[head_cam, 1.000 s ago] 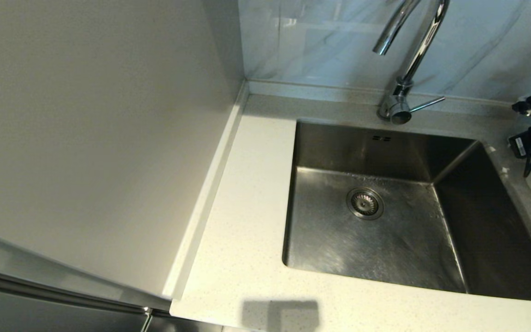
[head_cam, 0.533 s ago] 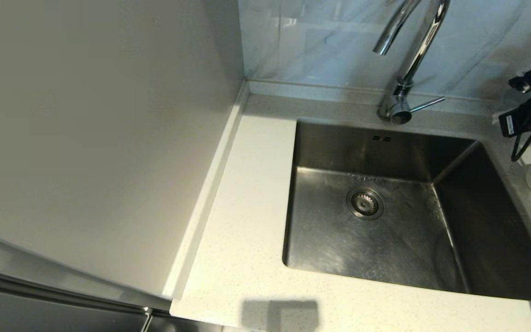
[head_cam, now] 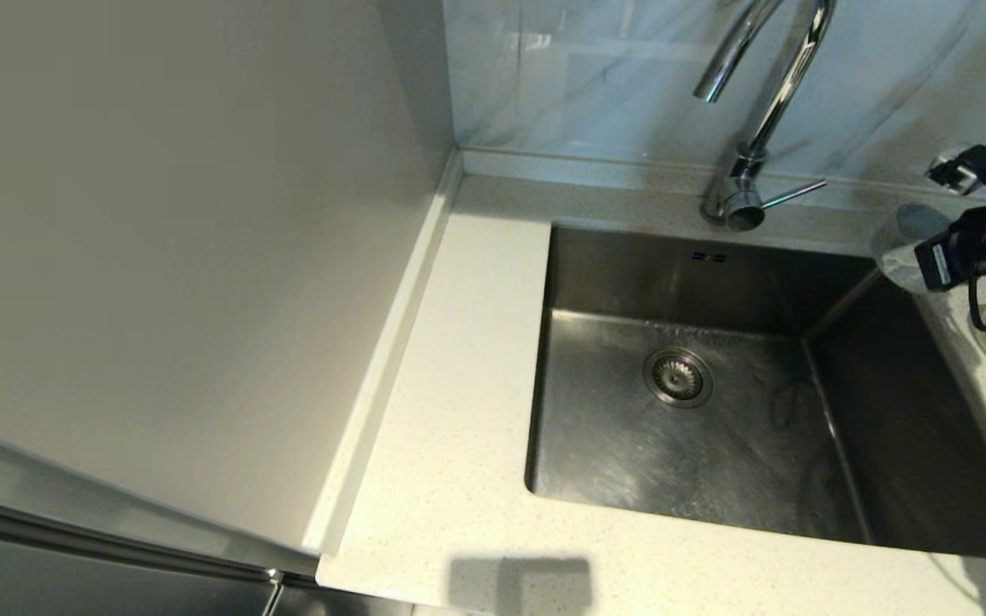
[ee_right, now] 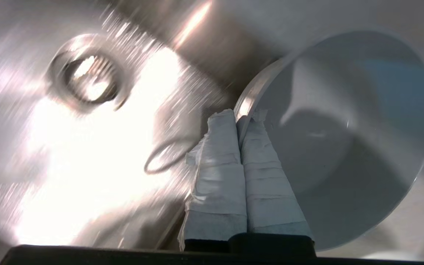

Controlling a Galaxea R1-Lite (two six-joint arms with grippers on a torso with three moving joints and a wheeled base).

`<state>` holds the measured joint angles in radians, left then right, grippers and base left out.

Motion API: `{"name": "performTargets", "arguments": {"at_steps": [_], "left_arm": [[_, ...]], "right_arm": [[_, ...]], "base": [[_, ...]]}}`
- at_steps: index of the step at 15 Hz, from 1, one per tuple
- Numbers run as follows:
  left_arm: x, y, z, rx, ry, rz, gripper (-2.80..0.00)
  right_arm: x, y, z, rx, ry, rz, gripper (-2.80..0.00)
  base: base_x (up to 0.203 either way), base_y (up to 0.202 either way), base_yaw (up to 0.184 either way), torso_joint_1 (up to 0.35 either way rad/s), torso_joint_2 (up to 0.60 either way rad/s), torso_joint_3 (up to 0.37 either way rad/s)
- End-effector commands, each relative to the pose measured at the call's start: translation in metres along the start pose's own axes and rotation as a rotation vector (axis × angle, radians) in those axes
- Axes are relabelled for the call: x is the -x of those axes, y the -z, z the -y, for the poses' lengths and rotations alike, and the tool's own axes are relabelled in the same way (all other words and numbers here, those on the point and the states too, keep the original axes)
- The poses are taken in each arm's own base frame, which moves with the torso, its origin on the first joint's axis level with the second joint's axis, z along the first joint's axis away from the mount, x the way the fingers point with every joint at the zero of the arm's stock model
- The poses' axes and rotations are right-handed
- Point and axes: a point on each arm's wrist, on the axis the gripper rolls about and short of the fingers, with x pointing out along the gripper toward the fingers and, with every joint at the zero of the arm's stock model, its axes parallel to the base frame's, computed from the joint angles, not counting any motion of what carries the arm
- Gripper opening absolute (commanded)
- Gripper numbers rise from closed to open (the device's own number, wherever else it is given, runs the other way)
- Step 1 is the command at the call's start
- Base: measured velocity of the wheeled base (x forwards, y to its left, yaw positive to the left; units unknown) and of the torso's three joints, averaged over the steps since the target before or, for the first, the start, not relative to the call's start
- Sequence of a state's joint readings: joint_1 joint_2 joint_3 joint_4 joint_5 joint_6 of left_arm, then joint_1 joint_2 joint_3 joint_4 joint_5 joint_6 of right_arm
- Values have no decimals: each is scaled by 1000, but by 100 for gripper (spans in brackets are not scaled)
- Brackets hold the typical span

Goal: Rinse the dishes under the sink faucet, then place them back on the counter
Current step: Put a bowl into the sink

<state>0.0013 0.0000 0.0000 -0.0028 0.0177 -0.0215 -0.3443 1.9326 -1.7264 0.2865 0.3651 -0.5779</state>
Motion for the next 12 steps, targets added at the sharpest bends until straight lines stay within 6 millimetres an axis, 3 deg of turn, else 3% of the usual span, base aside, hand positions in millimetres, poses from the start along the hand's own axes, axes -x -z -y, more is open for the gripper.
{"name": "performTargets", "arguments": {"at_steps": [1,4,7,12], "left_arm": [[0,0,0,0,-1,3,-280],[0,0,0,0,-1,3,-280],[0,0,0,0,-1,3,-280],[0,0,0,0,-1,3,-280]], "right_arm": [[10,4,-16,33,-46,-28,-280],[-3,16,-40,56,-129,-82,-280],[-24,35,-51,75,-191,-142,-280],[-87,77,-55,111,-214,-166,-280]], "base": [[0,0,0,0,0,0],[0,0,0,0,0,0],[0,0,0,0,0,0],[0,0,0,0,0,0]]}}
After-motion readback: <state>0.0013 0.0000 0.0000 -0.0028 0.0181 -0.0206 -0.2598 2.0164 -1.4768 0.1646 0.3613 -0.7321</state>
